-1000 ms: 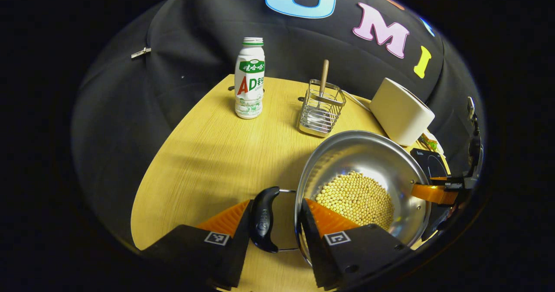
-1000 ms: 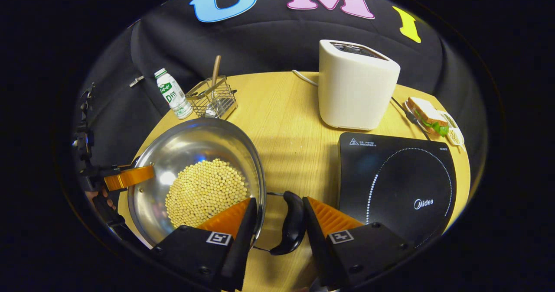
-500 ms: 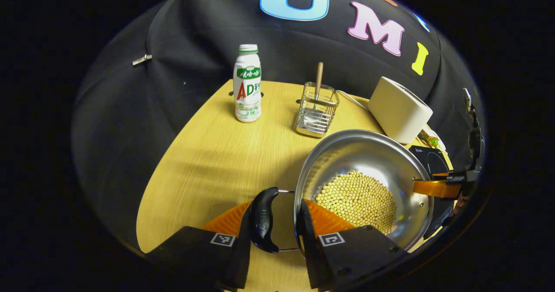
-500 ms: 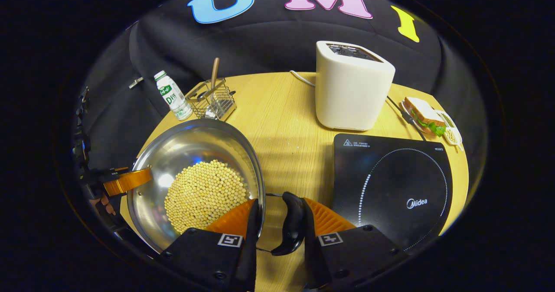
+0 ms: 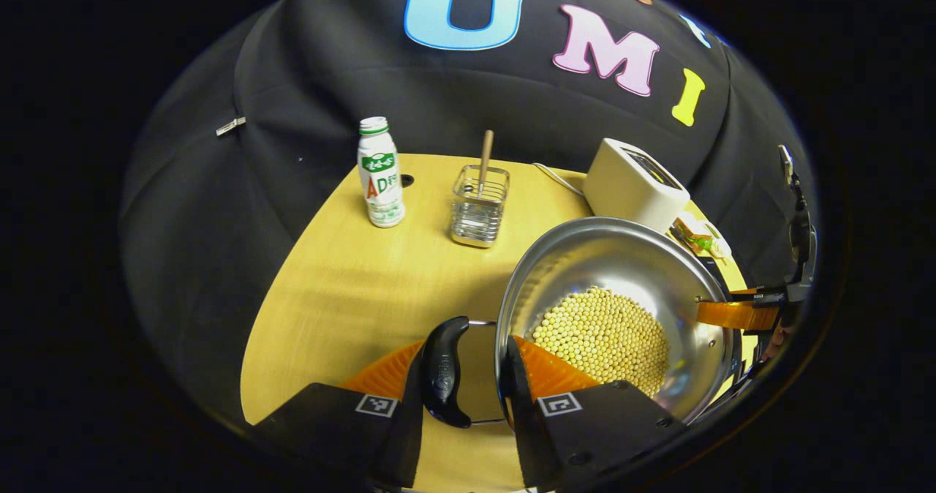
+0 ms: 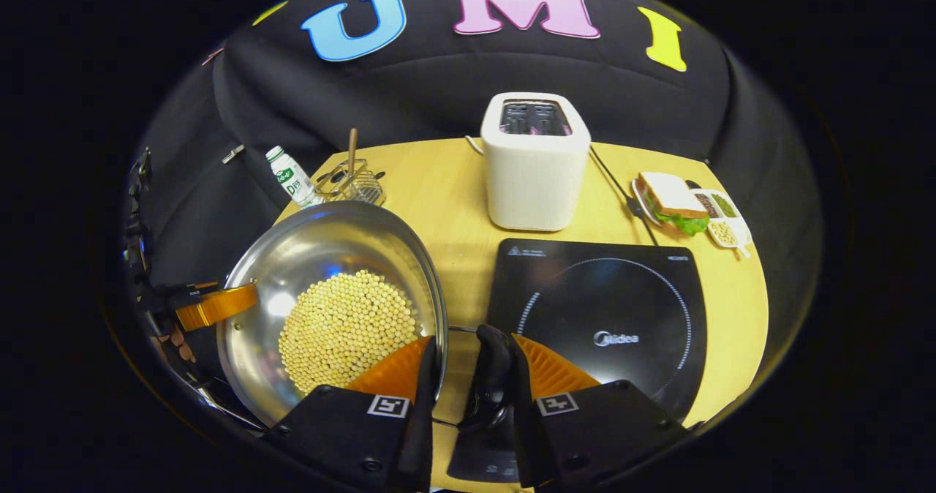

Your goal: First push the handle of the pot to place it horizontally, then grasp the pot with both hands and set it on the induction cooktop.

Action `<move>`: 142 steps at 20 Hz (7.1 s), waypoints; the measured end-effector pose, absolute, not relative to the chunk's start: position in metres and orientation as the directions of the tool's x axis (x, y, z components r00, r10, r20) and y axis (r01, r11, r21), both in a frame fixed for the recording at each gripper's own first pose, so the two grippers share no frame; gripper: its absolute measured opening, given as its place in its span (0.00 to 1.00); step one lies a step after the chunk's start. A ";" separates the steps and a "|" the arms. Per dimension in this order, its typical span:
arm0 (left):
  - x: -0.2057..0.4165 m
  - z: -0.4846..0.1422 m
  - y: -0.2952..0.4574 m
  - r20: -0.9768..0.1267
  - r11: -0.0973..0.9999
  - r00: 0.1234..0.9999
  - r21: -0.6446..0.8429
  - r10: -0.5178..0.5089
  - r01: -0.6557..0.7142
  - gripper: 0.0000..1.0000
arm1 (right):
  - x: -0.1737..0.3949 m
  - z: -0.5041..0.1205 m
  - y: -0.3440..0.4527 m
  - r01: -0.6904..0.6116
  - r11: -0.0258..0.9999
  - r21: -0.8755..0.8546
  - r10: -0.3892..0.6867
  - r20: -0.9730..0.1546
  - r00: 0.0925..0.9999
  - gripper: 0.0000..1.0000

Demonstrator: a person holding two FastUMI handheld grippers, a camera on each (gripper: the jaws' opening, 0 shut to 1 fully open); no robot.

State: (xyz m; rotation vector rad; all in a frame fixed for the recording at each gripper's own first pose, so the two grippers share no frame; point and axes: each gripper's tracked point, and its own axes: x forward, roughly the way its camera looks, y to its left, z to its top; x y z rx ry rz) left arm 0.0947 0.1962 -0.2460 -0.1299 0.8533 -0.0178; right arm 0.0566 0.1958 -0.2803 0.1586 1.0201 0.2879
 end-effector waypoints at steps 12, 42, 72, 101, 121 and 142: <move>0.121 -0.226 0.046 -0.741 0.983 0.647 -0.159 -0.181 0.092 0.55 | 0.055 -0.272 0.043 -0.055 0.975 0.213 0.210 -0.829 0.518 0.48; 0.162 -0.269 -0.079 -0.739 0.974 0.634 -0.156 -0.227 0.166 0.55 | 0.072 -0.336 -0.071 0.055 0.974 0.219 0.162 -0.848 0.504 0.48; 0.160 -0.173 -0.065 -0.570 0.975 0.791 -0.139 -0.223 0.174 0.96 | 0.085 -0.242 -0.109 0.174 0.966 0.192 0.001 -0.675 0.738 0.99; 0.034 0.016 0.000 -0.099 0.978 0.975 -0.081 -0.200 0.193 0.95 | -0.006 0.007 -0.030 0.090 0.992 0.090 -0.081 -0.099 0.992 0.98; 0.042 0.007 0.010 -0.130 0.981 0.974 -0.063 -0.188 0.181 0.98 | 0.000 -0.008 -0.043 0.108 0.990 0.086 -0.095 -0.143 0.985 0.98; 0.050 0.005 0.001 -0.153 0.980 0.968 -0.069 -0.197 0.188 0.98 | 0.001 -0.012 -0.045 0.104 0.992 0.074 -0.092 -0.148 0.985 0.98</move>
